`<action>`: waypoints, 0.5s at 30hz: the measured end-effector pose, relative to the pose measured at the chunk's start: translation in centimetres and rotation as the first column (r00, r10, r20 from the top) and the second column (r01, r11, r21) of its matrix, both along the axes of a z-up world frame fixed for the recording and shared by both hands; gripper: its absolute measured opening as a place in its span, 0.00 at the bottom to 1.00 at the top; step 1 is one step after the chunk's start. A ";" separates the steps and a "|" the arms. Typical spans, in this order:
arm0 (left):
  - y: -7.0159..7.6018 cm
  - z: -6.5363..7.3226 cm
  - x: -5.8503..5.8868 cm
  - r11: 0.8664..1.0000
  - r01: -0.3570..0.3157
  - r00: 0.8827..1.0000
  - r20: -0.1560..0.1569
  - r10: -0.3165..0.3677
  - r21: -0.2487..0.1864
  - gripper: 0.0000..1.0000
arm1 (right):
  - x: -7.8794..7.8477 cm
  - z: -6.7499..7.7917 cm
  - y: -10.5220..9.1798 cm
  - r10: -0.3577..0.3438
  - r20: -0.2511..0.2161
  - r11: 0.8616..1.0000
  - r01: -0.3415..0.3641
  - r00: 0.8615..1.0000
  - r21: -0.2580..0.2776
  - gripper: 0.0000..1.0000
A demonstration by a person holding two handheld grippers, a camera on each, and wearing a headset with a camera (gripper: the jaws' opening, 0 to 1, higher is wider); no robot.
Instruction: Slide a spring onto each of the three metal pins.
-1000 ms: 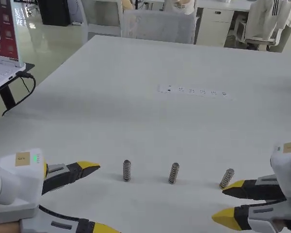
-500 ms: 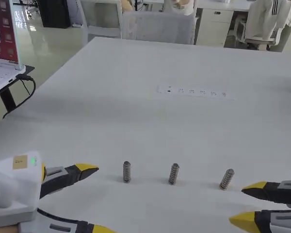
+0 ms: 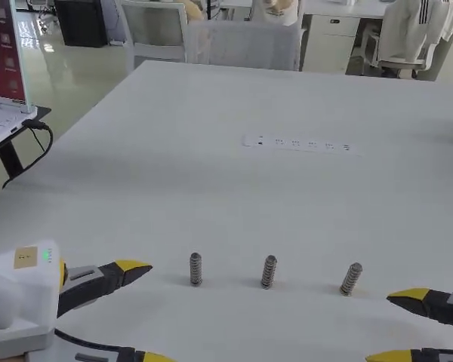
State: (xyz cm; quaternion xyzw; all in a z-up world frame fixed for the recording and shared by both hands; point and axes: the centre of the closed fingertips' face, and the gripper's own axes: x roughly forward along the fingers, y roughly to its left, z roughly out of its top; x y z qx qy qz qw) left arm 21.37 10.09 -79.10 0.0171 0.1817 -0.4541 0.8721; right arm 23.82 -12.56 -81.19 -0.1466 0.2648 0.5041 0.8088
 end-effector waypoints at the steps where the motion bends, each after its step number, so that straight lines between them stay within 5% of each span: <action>1: 0.0 0.0 0.0 1.000 0.000 1.000 -0.001 0.000 -0.001 0.88 | 0.0 0.0 0.0 0.004 0.007 1.000 -0.004 1.000 0.007 0.60; 15: 0.1 -0.3 0.1 1.000 -0.015 1.000 -0.009 0.015 -0.024 0.88 | -0.7 0.6 0.9 0.012 0.052 0.994 -0.018 0.999 0.112 0.83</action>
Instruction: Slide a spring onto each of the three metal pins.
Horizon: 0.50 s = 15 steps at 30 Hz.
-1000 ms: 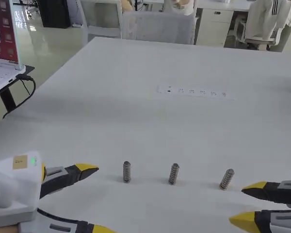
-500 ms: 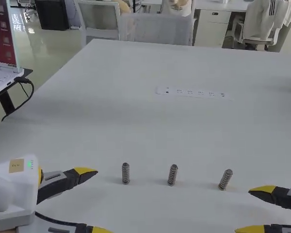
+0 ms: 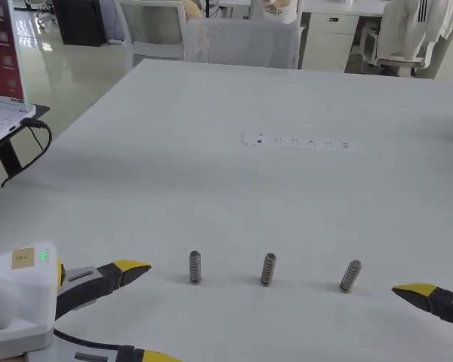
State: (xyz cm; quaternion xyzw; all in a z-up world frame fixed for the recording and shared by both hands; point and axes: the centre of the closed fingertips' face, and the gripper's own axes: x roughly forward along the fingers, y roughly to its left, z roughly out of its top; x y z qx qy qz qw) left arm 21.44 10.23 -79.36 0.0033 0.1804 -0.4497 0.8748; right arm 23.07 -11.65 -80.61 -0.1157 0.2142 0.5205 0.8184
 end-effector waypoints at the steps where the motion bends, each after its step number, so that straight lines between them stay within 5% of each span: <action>1: 0.0 0.0 0.0 1.000 0.000 1.000 0.000 0.000 0.000 0.88 | 0.0 0.0 0.1 0.000 -0.002 1.000 0.000 1.000 0.007 0.85; 15: 0.3 -0.5 0.3 1.000 -0.021 1.000 -0.009 0.021 -0.012 0.88 | 0.4 -0.1 -0.2 -0.026 0.001 0.999 0.026 1.000 0.027 0.90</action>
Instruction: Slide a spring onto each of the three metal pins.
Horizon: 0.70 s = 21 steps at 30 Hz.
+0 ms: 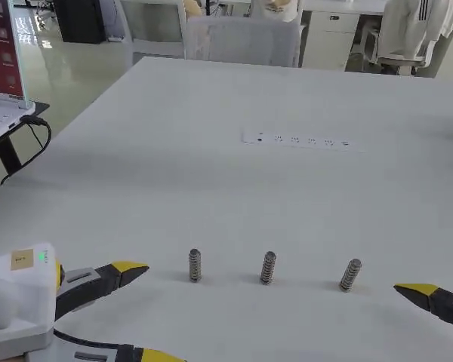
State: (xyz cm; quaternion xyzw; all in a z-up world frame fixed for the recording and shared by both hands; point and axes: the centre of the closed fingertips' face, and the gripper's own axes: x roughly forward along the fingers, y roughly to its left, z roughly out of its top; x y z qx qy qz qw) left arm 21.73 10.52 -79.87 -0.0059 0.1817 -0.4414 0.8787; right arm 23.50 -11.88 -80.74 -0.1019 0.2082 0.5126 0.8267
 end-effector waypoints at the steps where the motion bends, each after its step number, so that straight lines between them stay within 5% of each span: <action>1: 0.0 0.0 0.0 1.000 0.000 1.000 0.000 0.000 0.000 0.88 | 0.0 0.0 0.0 -0.001 0.000 1.000 0.001 1.000 0.001 0.90; 21: 0.0 -0.4 0.0 1.000 -0.004 1.000 -0.012 0.004 0.000 0.88 | 0.5 0.2 -0.5 -0.019 0.008 1.000 0.019 1.000 -0.001 0.89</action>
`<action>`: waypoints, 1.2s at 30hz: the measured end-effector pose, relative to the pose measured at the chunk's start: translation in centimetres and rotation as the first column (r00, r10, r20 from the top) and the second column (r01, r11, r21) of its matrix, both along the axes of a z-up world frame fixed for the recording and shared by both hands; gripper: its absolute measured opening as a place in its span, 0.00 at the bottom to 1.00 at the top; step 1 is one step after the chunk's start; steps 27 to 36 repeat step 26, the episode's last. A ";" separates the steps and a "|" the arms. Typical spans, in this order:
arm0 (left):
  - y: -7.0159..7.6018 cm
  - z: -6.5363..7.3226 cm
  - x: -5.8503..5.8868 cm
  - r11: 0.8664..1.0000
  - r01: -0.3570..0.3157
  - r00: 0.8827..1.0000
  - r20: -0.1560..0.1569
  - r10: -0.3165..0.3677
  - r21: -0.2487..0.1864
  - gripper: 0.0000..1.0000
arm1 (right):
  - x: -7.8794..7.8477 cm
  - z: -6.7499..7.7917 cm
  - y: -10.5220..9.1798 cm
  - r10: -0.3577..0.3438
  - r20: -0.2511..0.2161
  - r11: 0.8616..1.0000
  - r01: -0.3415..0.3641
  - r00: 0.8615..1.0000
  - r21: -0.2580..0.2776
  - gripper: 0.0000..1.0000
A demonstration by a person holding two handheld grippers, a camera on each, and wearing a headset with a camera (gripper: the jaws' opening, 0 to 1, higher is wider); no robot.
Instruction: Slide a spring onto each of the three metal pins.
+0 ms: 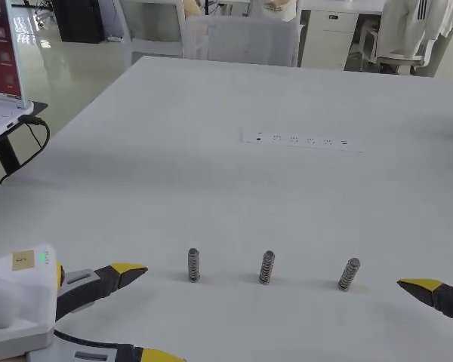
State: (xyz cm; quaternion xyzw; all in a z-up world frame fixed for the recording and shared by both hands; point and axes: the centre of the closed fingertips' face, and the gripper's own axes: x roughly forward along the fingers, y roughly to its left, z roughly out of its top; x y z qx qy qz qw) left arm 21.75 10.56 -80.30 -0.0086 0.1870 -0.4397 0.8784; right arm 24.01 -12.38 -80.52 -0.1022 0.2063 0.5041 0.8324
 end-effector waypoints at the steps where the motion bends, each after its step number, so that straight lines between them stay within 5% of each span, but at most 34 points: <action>1: 0.0 0.0 0.0 1.000 0.000 1.000 -0.001 0.000 0.001 0.88 | 0.0 0.0 0.0 -0.001 0.001 1.000 0.001 1.000 0.000 0.89; 36: 0.0 -0.5 -0.1 1.000 -0.001 1.000 -0.012 0.002 0.013 0.87 | 0.2 -0.1 -0.7 -0.023 -0.010 1.000 0.023 1.000 -0.006 0.87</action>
